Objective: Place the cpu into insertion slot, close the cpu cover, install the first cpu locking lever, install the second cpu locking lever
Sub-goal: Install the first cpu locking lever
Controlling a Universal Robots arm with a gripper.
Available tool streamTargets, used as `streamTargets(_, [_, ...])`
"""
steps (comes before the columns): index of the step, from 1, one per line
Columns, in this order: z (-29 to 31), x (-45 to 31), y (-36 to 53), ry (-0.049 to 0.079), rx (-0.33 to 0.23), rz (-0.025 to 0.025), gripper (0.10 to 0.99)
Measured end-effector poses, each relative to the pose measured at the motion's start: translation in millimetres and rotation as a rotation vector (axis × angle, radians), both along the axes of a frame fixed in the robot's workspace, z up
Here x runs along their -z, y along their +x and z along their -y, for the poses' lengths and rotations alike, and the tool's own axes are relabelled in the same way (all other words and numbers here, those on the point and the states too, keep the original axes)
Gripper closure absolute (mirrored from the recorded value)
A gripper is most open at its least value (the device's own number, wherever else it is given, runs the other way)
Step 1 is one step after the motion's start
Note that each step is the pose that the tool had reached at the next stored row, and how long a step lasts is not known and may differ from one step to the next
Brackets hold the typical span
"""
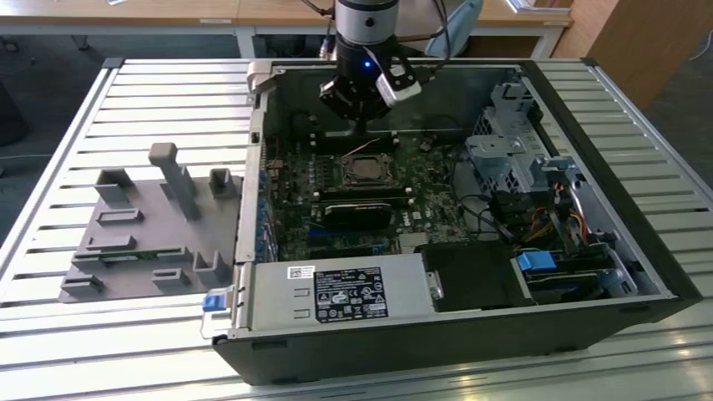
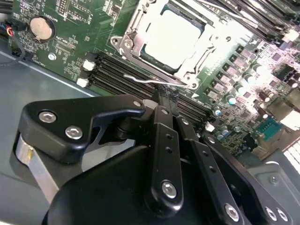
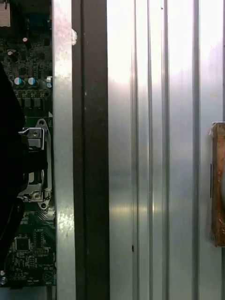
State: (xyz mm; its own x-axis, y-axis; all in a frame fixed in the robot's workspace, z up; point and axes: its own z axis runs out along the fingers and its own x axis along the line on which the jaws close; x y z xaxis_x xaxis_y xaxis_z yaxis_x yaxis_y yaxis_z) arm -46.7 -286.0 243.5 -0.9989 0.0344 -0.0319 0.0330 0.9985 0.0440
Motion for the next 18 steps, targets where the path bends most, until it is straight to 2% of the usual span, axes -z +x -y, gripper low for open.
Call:
streamTargets(9, [-1.3, 9.8, 4.2, 0.0, 0.0, 0.0001, 0.965])
streamTargets(18, [-2.7, 13.0, 8.0, 0.0, 0.0, 0.0, 0.965])
